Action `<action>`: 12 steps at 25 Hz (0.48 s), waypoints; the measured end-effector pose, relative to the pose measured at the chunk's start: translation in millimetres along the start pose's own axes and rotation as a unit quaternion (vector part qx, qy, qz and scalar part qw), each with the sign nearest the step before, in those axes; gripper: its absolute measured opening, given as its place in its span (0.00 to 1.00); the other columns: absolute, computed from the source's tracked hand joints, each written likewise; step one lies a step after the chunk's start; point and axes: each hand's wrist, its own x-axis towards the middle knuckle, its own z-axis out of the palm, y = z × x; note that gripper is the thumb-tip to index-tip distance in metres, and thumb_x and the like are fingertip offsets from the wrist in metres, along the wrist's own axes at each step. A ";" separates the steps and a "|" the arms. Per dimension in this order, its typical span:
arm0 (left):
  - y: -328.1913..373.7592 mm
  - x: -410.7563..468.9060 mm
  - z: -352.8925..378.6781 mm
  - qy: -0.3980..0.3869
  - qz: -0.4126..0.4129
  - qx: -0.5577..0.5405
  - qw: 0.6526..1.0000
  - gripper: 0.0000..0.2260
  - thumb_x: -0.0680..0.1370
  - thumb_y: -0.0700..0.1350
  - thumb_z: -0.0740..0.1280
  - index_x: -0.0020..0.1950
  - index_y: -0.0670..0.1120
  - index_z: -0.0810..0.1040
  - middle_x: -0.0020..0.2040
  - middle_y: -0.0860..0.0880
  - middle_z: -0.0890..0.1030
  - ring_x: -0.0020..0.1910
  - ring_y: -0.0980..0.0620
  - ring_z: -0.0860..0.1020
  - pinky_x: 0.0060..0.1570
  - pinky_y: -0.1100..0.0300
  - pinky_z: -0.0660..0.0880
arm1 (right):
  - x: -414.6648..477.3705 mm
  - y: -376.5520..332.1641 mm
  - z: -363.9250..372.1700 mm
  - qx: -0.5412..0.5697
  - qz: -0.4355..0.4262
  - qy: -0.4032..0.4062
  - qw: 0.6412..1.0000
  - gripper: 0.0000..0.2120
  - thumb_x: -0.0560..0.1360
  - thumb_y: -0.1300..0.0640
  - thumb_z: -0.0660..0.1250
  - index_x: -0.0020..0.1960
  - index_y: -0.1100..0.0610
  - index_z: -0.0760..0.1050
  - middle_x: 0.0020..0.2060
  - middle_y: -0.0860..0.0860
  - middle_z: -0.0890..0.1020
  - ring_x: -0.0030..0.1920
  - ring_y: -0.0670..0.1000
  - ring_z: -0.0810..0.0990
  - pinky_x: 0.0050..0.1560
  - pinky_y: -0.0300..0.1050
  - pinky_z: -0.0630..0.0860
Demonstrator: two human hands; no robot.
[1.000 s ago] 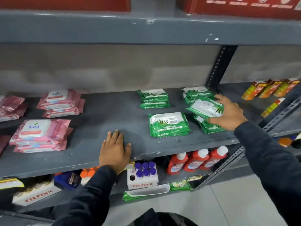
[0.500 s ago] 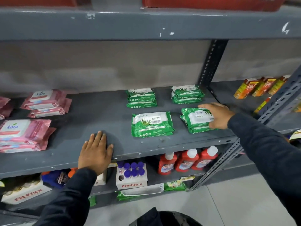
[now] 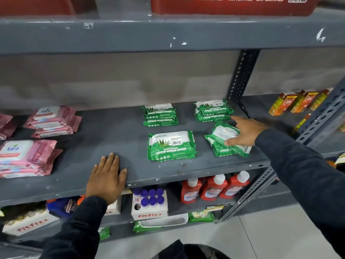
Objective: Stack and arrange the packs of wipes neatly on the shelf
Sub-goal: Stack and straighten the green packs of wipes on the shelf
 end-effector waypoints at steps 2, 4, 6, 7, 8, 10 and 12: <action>0.0 0.6 0.3 0.002 -0.001 0.002 1.000 0.32 0.76 0.60 0.45 0.71 0.41 0.66 0.74 0.42 0.64 0.72 0.39 0.60 0.69 0.42 0.60 | 0.5 -4.0 1.7 0.000 0.041 0.016 0.999 0.58 0.57 0.24 0.66 0.76 0.52 0.49 0.74 0.56 0.65 0.70 0.59 0.68 0.63 0.54 0.72; 0.1 0.8 1.1 0.001 0.000 0.002 1.000 0.32 0.76 0.60 0.45 0.72 0.42 0.65 0.74 0.43 0.63 0.73 0.40 0.60 0.69 0.42 0.59 | 2.2 -5.1 5.2 0.018 0.056 0.033 0.998 0.51 0.64 0.26 0.62 0.76 0.52 0.50 0.73 0.58 0.65 0.69 0.60 0.69 0.63 0.54 0.71; 0.2 0.7 1.5 0.002 0.003 0.001 1.000 0.32 0.76 0.60 0.45 0.72 0.42 0.65 0.74 0.43 0.63 0.73 0.40 0.60 0.69 0.42 0.59 | 3.5 -2.6 3.2 0.032 0.038 0.046 0.998 0.36 0.74 0.40 0.61 0.76 0.51 0.53 0.73 0.59 0.66 0.66 0.60 0.72 0.62 0.53 0.72; 0.1 0.4 1.5 0.004 0.004 0.000 1.000 0.32 0.76 0.60 0.45 0.71 0.42 0.66 0.74 0.42 0.64 0.73 0.40 0.60 0.69 0.42 0.59 | 2.8 -1.8 -0.2 0.025 0.019 0.044 0.999 0.32 0.75 0.49 0.61 0.76 0.49 0.54 0.74 0.58 0.64 0.68 0.59 0.71 0.64 0.53 0.71; -0.3 0.4 1.5 0.007 0.004 0.000 1.000 0.32 0.76 0.60 0.45 0.71 0.42 0.66 0.74 0.42 0.64 0.72 0.40 0.61 0.68 0.42 0.59 | 1.8 -2.3 -3.3 0.006 -0.005 0.030 1.000 0.32 0.74 0.57 0.61 0.76 0.45 0.55 0.76 0.57 0.59 0.71 0.59 0.66 0.66 0.54 0.69; -1.4 0.8 1.7 0.008 0.004 0.003 1.000 0.31 0.76 0.60 0.46 0.71 0.42 0.66 0.74 0.43 0.65 0.72 0.40 0.61 0.68 0.42 0.59 | -5.6 -8.6 -5.2 -0.074 -0.051 -0.031 0.995 0.42 0.70 0.68 0.59 0.74 0.35 0.53 0.78 0.51 0.47 0.76 0.58 0.54 0.69 0.55 0.65; -1.8 0.9 2.7 0.006 0.006 0.007 1.000 0.31 0.77 0.60 0.45 0.71 0.43 0.66 0.74 0.43 0.64 0.73 0.41 0.60 0.69 0.43 0.59 | -11.7 -15.8 -0.3 -0.140 -0.077 -0.090 0.983 0.48 0.66 0.72 0.56 0.72 0.29 0.52 0.78 0.47 0.41 0.77 0.57 0.44 0.72 0.58 0.56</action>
